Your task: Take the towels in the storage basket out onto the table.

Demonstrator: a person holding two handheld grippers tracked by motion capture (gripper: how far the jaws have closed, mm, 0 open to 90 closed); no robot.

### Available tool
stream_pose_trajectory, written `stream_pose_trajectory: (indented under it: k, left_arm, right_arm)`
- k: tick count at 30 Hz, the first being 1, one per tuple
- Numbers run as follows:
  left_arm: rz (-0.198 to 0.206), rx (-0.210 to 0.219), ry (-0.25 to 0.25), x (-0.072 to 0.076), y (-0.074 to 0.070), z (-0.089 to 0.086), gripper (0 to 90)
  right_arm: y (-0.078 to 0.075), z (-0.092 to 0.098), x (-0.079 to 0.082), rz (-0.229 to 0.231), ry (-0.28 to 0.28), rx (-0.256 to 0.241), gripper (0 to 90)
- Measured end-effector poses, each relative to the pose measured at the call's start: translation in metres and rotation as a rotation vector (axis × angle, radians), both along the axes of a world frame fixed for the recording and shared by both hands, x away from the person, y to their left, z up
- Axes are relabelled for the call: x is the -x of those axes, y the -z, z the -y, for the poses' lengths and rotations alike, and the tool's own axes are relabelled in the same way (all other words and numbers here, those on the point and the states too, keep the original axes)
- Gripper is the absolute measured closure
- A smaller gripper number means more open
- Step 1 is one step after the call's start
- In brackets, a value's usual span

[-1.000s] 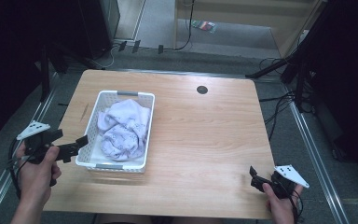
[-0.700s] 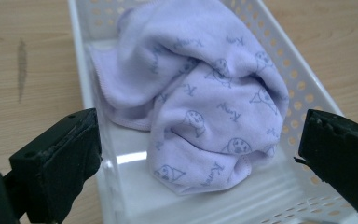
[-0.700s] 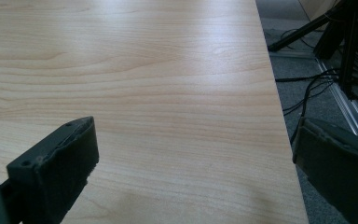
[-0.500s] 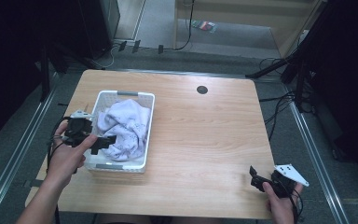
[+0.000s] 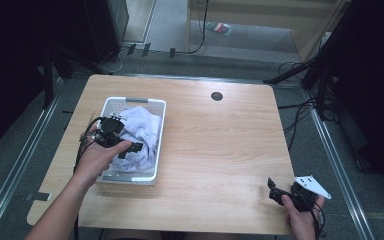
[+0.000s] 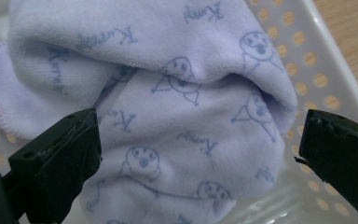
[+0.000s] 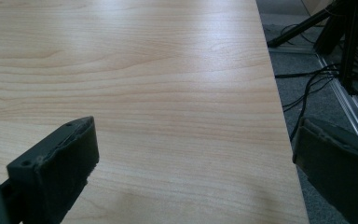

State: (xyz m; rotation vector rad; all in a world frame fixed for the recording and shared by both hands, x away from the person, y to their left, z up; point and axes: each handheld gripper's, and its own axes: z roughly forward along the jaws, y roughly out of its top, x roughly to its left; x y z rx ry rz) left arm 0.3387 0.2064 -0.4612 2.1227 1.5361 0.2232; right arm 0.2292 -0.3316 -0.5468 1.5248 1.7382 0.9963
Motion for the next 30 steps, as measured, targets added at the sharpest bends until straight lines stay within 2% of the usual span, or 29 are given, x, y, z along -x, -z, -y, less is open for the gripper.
stream_pose_trajectory:
  k: [1, 2, 3, 4, 5, 6, 7, 8, 9, 12, 13, 18, 20, 21, 22, 23, 24, 25, 27, 30]
  left_arm:
    - [-0.021, -0.017, -0.020, -0.007, 0.003, 0.004, 0.0]
    - [-0.021, -0.017, -0.020, -0.007, 0.003, 0.004, 0.0]
    - [-0.022, -0.047, -0.036, -0.010, 0.004, 0.006, 0.0]
    - [-0.044, -0.078, -0.074, -0.016, 0.008, 0.009, 0.0]
    - [-0.044, -0.078, -0.074, -0.016, 0.008, 0.009, 0.0]
    - [-0.063, -0.064, -0.069, -0.018, 0.010, 0.011, 0.0]
    - [-0.100, -0.090, -0.068, -0.024, 0.017, 0.013, 0.0]
    - [-0.100, -0.090, -0.068, -0.024, 0.017, 0.013, 0.0]
    - [-0.134, -0.103, -0.075, -0.029, 0.025, 0.014, 0.0]
    - [-0.158, -0.110, -0.078, -0.033, 0.032, 0.015, 0.0]
    - [-0.179, -0.140, -0.072, -0.035, 0.038, 0.016, 0.0]
    - [-0.200, -0.158, -0.063, -0.037, 0.048, 0.020, 0.0]
    - [-0.211, -0.172, -0.060, -0.039, 0.052, 0.020, 0.0]
    - [-0.212, -0.194, -0.043, -0.039, 0.056, 0.021, 0.0]
    - [-0.212, -0.194, -0.043, -0.039, 0.056, 0.021, 1.4]
    - [-0.190, -0.236, -0.044, -0.037, 0.057, 0.023, 3.4]
    - [-0.190, -0.236, -0.044, -0.037, 0.057, 0.023, 7.7]
    - [-0.180, -0.258, -0.047, -0.036, 0.056, 0.023, 10.9]
    - [-0.183, -0.256, -0.061, -0.036, 0.052, 0.020, 19.2]
    - [-0.173, -0.262, -0.075, -0.035, 0.047, 0.015, 51.3]
  right_arm:
    - [0.000, 0.000, 0.000, 0.000, -0.001, 0.000, 0.2]
    - [0.000, 0.000, 0.000, 0.000, -0.001, 0.000, 0.2]
    - [0.000, 0.000, 0.000, -0.002, -0.001, -0.001, 0.2]
    - [0.000, 0.000, 0.000, -0.003, -0.002, 0.000, 0.2]
    - [0.000, 0.000, 0.000, -0.003, -0.002, 0.000, 0.2]
    - [0.000, 0.000, 0.000, -0.003, -0.007, 0.002, 0.2]
    - [0.000, 0.000, -0.001, -0.004, -0.009, 0.002, 0.2]
    - [0.000, 0.000, -0.001, -0.004, -0.009, 0.002, 0.2]
    - [0.000, 0.000, -0.001, -0.008, -0.010, -0.004, 0.2]
    - [0.000, 0.001, -0.001, -0.008, -0.011, -0.005, 0.2]
    - [0.000, 0.000, -0.001, -0.009, -0.012, -0.004, 0.2]
    - [0.000, 0.000, -0.001, -0.013, -0.010, -0.003, 0.2]
    - [0.000, 0.000, -0.001, -0.015, -0.010, -0.002, 0.2]
    - [0.000, 0.000, -0.001, -0.016, -0.010, 0.002, 0.2]
    - [0.000, 0.000, -0.001, -0.016, -0.010, 0.002, 0.2]
    - [0.001, 0.000, -0.002, -0.023, -0.013, 0.007, 0.2]
    - [0.001, 0.000, -0.002, -0.023, -0.013, 0.007, 0.2]
    - [0.001, -0.001, -0.003, -0.030, -0.014, 0.010, 0.2]
    - [0.001, -0.001, -0.003, -0.034, -0.014, 0.012, 0.2]
    - [0.001, -0.001, -0.002, -0.035, -0.012, 0.012, 0.2]
